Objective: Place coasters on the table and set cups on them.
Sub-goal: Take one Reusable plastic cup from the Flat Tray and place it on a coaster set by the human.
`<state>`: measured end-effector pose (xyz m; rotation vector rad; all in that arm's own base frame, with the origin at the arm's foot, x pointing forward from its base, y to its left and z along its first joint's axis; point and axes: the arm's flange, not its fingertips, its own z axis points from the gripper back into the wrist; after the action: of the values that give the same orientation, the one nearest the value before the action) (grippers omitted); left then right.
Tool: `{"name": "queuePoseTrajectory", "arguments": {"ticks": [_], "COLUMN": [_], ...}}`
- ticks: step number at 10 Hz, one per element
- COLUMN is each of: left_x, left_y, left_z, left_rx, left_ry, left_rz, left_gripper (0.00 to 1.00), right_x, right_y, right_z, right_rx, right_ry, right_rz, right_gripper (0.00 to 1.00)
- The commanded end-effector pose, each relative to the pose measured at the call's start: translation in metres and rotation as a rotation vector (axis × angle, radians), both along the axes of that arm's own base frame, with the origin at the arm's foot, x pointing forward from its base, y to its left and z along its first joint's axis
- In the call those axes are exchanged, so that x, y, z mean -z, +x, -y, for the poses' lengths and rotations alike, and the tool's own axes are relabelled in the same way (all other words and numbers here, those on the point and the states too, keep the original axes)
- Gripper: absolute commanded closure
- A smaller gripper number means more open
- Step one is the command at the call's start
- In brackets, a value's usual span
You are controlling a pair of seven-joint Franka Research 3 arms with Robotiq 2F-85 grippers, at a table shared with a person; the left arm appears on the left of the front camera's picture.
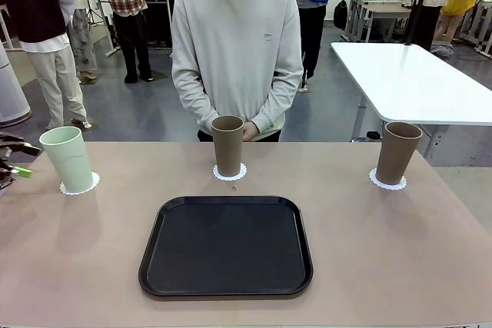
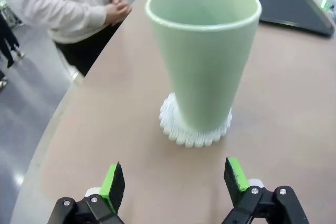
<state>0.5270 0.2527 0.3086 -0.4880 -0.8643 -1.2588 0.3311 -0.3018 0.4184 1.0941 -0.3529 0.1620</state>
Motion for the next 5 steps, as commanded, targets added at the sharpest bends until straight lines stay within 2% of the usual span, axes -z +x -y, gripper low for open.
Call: {"name": "queuePoseTrajectory", "arguments": {"ticks": [1, 3, 4, 5], "left_x": [-0.022, -0.079, -0.120, -0.157], "left_y": [-0.018, -0.049, -0.072, -0.099], "left_z": [-0.007, 0.002, 0.015, 0.039], "left_rx": [-0.062, -0.235, -0.260, -0.293], "left_ry": [0.078, 0.020, -0.023, 0.030], "left_rz": [-0.008, -0.084, -0.134, -0.183], "left_gripper": [0.00, 0.00, 0.00, 0.00], "right_x": [0.000, 0.000, 0.000, 0.000], "right_y": [0.000, 0.000, 0.000, 0.000], "right_z": [-0.001, -0.001, -0.001, -0.001], "right_rx": [0.002, 0.002, 0.002, 0.002], "right_ry": [0.000, 0.000, 0.000, 0.000], "right_rz": [0.002, 0.002, 0.002, 0.002], "right_gripper": [0.00, 0.00, 0.00, 0.00]}}
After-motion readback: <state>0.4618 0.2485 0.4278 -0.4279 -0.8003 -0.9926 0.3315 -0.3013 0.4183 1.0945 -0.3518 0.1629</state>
